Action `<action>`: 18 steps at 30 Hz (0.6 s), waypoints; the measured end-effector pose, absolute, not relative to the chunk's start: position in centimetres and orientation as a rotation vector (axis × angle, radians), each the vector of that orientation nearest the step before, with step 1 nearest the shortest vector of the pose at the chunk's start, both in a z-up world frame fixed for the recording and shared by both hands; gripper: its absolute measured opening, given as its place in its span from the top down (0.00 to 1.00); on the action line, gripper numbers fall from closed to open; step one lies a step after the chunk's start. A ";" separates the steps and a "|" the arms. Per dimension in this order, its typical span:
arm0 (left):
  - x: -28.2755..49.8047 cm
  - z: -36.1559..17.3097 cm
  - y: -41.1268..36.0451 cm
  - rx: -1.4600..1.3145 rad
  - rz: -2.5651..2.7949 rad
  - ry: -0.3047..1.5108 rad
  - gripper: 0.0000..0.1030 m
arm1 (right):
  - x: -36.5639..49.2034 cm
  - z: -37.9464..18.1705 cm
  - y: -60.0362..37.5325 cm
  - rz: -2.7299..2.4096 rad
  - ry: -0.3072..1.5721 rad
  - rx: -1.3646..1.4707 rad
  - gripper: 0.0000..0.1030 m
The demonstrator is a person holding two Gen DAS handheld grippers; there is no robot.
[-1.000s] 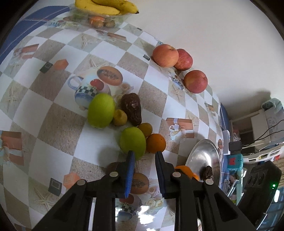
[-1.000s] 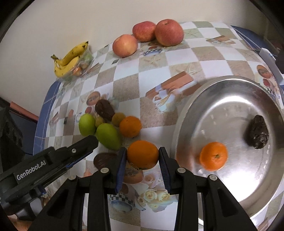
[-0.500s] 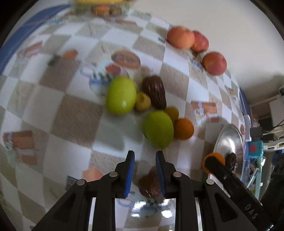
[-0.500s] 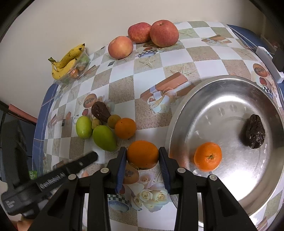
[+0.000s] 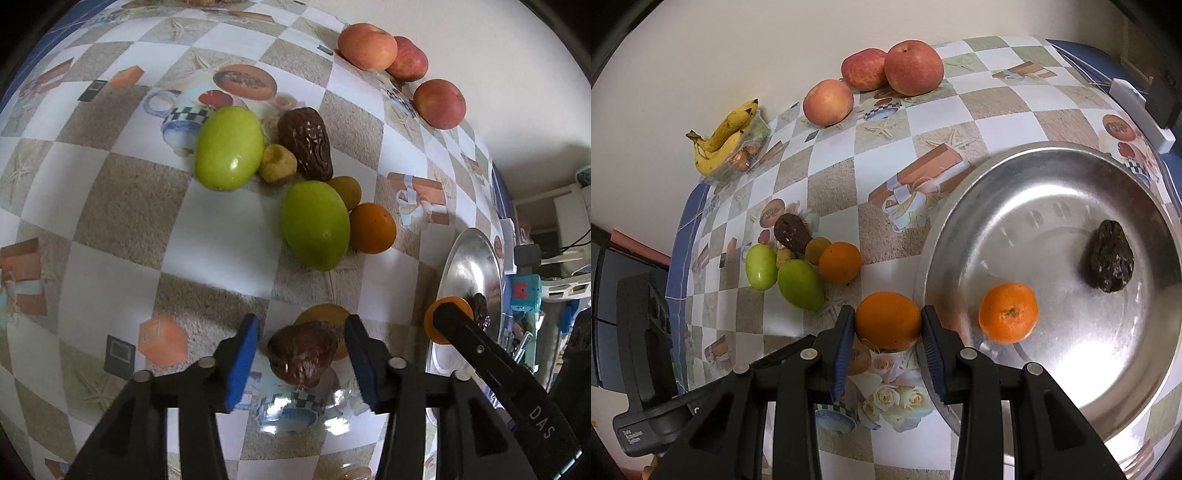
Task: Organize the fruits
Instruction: 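Lift the held tangerine with the right gripper while the left gripper lifts the date, then carry tangerine and date into the steel bowl while both grippers open to release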
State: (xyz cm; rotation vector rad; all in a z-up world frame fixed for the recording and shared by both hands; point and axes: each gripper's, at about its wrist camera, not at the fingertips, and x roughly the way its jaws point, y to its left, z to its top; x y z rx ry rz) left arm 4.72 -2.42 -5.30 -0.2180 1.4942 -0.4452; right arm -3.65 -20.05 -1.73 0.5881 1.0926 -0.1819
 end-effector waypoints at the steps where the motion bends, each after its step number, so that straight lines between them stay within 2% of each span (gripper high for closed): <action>1: 4.6 -5.3 -2.4 -0.216 -0.445 1.494 0.49 | -3.8 -1.7 -20.0 -0.180 1.092 0.592 0.63; 7: 3.7 -5.4 -3.0 -0.235 -0.467 1.484 0.50 | -4.8 -1.7 -19.6 -0.172 1.093 0.601 0.63; 9: 3.6 -5.3 -3.1 -0.221 -0.463 1.477 0.52 | -5.0 -1.8 -19.5 -0.172 1.098 0.598 0.63; 11: 3.5 -5.3 -3.1 -0.221 -0.460 1.477 0.61 | -5.4 -1.8 -19.5 -0.175 1.102 0.600 0.63; 18: 3.6 -4.2 -2.8 -0.286 -0.500 1.422 0.61 | -5.8 -1.9 -20.2 -0.181 1.094 0.631 0.63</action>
